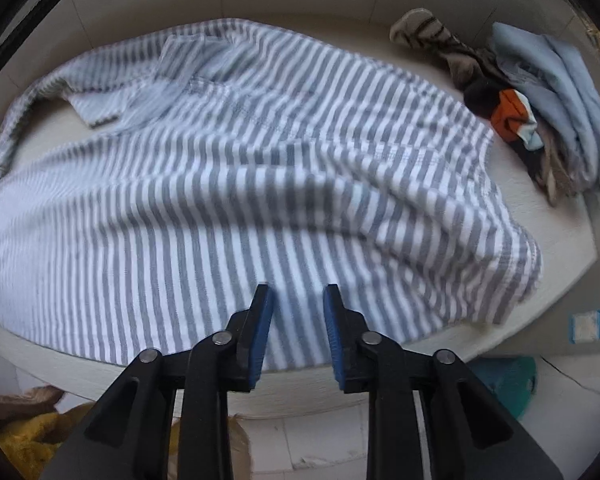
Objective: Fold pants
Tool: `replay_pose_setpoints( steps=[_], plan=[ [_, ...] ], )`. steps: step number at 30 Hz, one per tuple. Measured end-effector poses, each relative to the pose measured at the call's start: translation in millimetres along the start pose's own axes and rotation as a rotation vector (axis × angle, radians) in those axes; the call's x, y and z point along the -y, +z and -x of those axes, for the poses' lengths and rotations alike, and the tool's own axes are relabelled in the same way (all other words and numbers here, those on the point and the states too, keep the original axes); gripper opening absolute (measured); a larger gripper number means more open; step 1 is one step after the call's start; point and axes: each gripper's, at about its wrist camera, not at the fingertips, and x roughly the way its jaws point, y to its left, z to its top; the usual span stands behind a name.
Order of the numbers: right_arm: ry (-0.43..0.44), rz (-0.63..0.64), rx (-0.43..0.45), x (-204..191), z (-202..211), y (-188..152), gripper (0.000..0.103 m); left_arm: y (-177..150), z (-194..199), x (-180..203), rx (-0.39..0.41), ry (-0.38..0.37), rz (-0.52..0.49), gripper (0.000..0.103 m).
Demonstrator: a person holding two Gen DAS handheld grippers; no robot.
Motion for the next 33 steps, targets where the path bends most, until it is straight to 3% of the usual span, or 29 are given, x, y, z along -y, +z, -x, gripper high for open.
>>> replay_pose_setpoints(
  steps=[3, 5, 6, 11, 15, 18, 21, 26, 33],
  plan=[
    [0.030, 0.009, -0.020, 17, -4, 1, 0.043, -11, -8, 10, -0.052, 0.000, 0.037, 0.052],
    [0.032, 0.009, -0.039, 31, -6, 0, 0.046, -19, -15, 14, -0.095, -0.007, 0.066, 0.052],
    [0.030, 0.009, -0.044, 37, -6, -1, 0.049, -22, -13, 16, -0.071, 0.005, 0.070, 0.053],
    [0.020, -0.038, -0.069, 75, -11, -6, 0.063, -30, -12, 24, -0.103, 0.007, 0.046, 0.055],
    [-0.011, -0.053, -0.077, 86, -14, -2, 0.064, -23, -14, 23, -0.137, -0.013, 0.035, 0.055],
    [-0.062, -0.048, -0.091, 77, -8, 4, 0.058, 1, -10, 17, -0.108, -0.037, 0.026, 0.055],
    [-0.005, -0.064, -0.053, 63, 11, 21, 0.058, 32, -2, 16, -0.036, -0.027, -0.008, 0.055],
    [0.017, -0.087, 0.060, 44, 39, 58, 0.058, 88, -1, 19, 0.079, -0.029, -0.073, 0.055],
    [0.051, -0.080, 0.049, 15, 14, 73, 0.058, 121, -33, 49, 0.069, -0.080, -0.125, 0.055]
  ],
)
